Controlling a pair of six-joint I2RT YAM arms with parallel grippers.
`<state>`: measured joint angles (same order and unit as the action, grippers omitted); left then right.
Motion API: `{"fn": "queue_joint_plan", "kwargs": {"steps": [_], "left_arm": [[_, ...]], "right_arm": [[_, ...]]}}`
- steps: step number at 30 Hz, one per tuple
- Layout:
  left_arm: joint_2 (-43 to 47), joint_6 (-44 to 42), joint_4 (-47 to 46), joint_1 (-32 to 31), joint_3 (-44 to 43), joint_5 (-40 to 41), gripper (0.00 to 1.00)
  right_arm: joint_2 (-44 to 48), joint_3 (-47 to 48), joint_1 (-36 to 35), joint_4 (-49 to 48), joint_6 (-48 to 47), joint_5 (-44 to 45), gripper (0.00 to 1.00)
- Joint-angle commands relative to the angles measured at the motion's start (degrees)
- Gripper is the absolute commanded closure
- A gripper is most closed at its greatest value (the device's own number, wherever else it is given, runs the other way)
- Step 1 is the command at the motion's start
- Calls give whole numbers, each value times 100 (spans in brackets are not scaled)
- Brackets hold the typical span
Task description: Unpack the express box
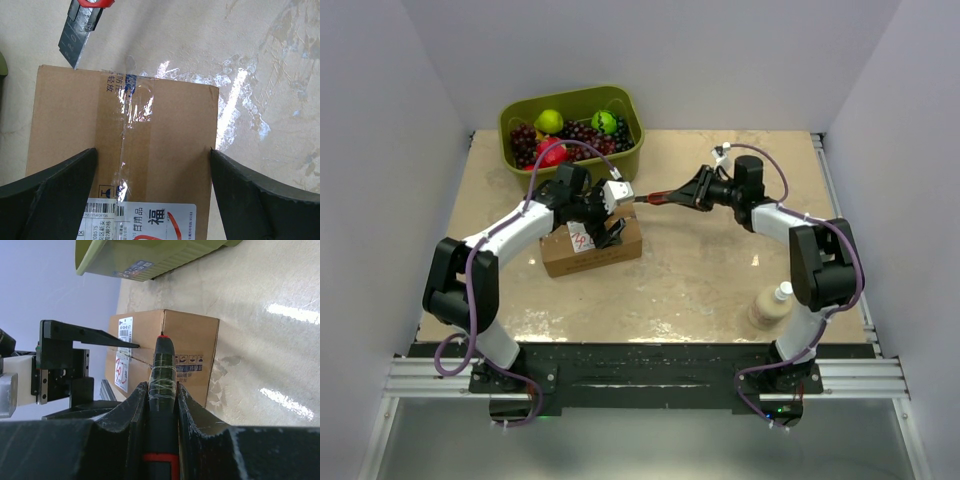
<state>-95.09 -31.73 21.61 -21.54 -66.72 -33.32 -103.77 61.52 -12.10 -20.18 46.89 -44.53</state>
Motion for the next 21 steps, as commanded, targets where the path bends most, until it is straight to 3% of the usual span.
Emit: {"fn": "queue_joint_plan", "kwargs": {"steps": [1,4,21], "left_arm": [[-150,-141,160,53,89,273,3],[-177,-176,134,53,71,308,3],[-177,-97,-139,53,159,634,3]], "right_arm": [[76,80,-21,49,-189,-319,100],[120,185,-21,699,-496,-327,100],[577,-148,-12,1420,-962,-679,100]]}}
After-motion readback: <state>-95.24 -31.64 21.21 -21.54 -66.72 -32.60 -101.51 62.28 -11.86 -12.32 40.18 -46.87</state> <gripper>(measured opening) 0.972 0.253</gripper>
